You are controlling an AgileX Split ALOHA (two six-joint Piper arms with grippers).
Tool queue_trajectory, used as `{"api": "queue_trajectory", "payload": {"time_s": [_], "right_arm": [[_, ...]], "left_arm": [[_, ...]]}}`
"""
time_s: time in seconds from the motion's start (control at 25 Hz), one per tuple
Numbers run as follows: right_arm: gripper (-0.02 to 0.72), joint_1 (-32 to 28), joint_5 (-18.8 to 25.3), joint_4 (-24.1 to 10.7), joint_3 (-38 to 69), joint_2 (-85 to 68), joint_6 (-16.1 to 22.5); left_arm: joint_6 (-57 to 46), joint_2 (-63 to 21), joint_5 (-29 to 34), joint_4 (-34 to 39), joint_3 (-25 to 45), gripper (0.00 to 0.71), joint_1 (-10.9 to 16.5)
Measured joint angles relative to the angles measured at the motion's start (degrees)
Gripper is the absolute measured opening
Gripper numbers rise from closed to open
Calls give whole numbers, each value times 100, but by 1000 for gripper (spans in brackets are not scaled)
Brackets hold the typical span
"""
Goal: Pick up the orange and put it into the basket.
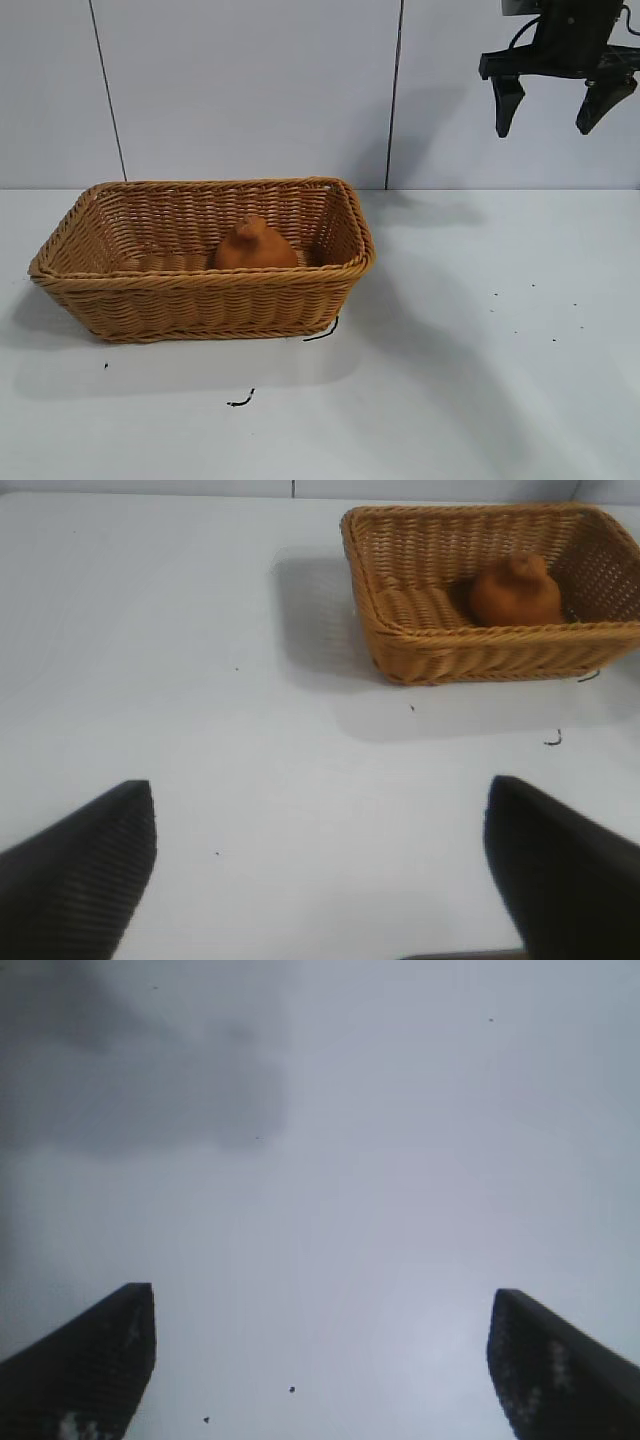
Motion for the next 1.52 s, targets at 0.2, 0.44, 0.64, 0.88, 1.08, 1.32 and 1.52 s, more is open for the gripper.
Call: {"api": "queue_trajectory", "payload": {"time_s": [0.2,0.44,0.64,0.88,1.08,1.32,1.52], "right_arm": [[634,0,-1,15,1108,-725,-35],[634,0,-1,150,3153,-2314,-89],[634,0,4,189,4898,-3993,-172],[634,0,15,189,6713,-5935,-231],[634,0,-350,189,8191,-7559,-407],[634,0,-947,189,9364,-9626,-736],[634,0,-1101,189,9395,-11163,-755]], "left_arm": [[0,0,0,0,0,639,0],[0,0,0,0,0,639,0],[0,0,-6,0,0,639,0],[0,0,-6,0,0,639,0],[0,0,-6,0,0,639,0],[0,0,-6,0,0,639,0],[0,0,-6,0,0,639,0]]}}
